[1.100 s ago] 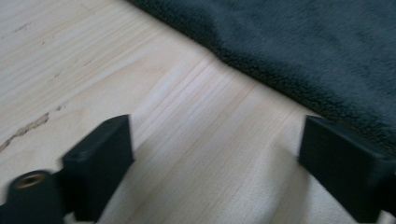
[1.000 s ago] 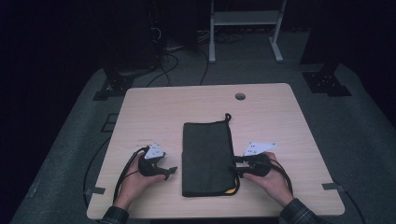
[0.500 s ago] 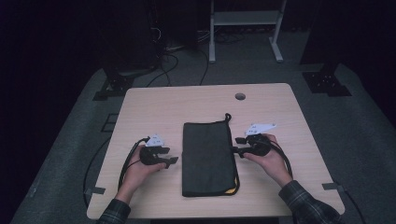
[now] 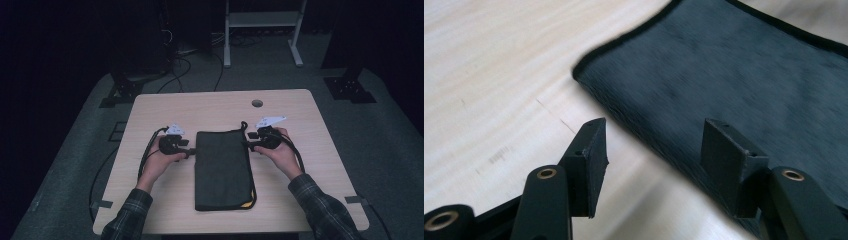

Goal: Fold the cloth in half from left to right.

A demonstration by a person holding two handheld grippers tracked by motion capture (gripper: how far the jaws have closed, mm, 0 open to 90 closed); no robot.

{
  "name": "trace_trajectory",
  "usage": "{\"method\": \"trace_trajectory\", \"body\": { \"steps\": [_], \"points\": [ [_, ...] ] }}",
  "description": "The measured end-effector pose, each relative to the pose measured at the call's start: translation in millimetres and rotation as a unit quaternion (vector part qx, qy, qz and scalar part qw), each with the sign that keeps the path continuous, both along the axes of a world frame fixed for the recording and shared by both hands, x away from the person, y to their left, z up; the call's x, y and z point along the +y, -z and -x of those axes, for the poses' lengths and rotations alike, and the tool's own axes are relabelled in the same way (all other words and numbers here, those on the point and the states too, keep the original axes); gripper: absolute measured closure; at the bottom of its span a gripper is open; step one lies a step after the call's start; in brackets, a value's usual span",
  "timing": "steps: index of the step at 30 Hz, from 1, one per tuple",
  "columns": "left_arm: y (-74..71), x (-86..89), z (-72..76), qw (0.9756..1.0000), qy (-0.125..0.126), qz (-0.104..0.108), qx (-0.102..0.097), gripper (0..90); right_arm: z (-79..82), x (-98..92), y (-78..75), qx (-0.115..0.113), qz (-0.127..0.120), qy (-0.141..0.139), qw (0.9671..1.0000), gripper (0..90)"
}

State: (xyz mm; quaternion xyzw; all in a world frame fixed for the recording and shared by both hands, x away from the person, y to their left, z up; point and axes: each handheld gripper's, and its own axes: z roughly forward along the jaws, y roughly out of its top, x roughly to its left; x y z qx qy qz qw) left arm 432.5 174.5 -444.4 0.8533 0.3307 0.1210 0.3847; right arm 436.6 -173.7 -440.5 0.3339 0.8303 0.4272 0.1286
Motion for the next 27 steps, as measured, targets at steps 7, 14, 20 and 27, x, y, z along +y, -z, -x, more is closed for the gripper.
{"method": "trace_trajectory", "body": {
  "steps": [7, 14, 20, 27],
  "points": [
    [2.5, -7.1, -27.2, 0.9999, -0.009, -0.009, -0.002, 44.2, -27.9, 6.1, 7.3, 0.008, 0.006, 0.014, 0.9998, 48.9],
    [8.7, -12.1, -47.2, 0.9996, -0.026, -0.013, -0.002, 45.6, -48.7, 7.5, 18.9, 0.021, 0.012, 0.032, 0.9992, 48.8],
    [19.7, -13.4, -58.1, 0.9987, -0.045, -0.023, 0.006, 46.3, -59.1, 8.1, 30.3, 0.034, 0.019, 0.041, 0.9984, 49.1],
    [25.9, -14.2, -62.3, 0.9985, -0.050, -0.010, 0.017, 47.5, -61.0, 8.9, 38.0, 0.035, 0.021, 0.040, 0.9984, 50.4]
  ]
}}
